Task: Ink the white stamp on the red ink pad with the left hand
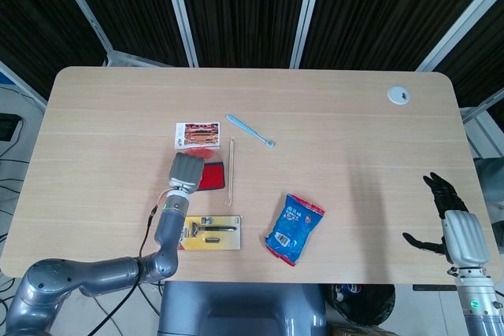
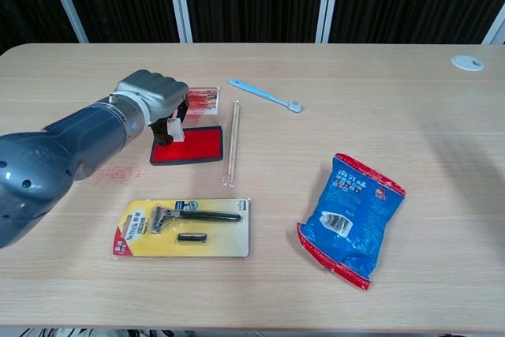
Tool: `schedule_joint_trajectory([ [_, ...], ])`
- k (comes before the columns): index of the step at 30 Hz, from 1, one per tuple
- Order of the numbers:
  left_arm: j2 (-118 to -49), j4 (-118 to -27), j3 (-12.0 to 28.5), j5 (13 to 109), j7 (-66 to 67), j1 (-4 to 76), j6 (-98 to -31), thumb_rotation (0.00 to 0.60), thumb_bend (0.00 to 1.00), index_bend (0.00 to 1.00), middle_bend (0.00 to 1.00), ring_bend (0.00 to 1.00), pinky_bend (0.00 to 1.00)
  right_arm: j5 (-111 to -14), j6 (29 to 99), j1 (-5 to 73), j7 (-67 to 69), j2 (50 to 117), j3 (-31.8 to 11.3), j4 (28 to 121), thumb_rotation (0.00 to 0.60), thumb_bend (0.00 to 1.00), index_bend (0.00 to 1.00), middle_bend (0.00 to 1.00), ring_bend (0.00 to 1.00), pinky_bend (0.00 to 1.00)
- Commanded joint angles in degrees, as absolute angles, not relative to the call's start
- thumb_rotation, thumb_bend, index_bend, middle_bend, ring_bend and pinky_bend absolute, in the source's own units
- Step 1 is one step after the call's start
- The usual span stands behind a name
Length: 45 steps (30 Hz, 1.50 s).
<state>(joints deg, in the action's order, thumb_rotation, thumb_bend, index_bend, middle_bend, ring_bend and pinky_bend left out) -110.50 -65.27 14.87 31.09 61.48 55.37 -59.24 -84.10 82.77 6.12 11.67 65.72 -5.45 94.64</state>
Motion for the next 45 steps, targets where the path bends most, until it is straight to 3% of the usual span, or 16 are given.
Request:
schedule_joint_trajectory([
  [1,-110.4,-65.4,14.8,31.2,61.3,55.4,-59.4,0.6,0.53,0.75,0.76,0.57,0.61,-84.1,82.8,6.1,11.7,65.7,-5.4,94.6,0.6,0.09,0.0,0.0,0.0,0.18],
  [19,-108.3,-68.6,14.7,31.3,61.7,55.2,-61.2,0.6,0.53,0.75,0.76,0.57,0.61,-84.2,82.8,6.1,11.5,65.7,-5.4,94.7,0.6,0.09,0.0,0.0,0.0,0.18],
  [45,-109.8,-65.7,13.3,30.9,61.7,55.2,-60.5,0.6,0.53,0.75,0.76,0.57,0.61,-84.2,82.8,6.1,11.9,65.6,-5.4,94.6,0.6,0.09,0.0,0.0,0.0,0.18],
])
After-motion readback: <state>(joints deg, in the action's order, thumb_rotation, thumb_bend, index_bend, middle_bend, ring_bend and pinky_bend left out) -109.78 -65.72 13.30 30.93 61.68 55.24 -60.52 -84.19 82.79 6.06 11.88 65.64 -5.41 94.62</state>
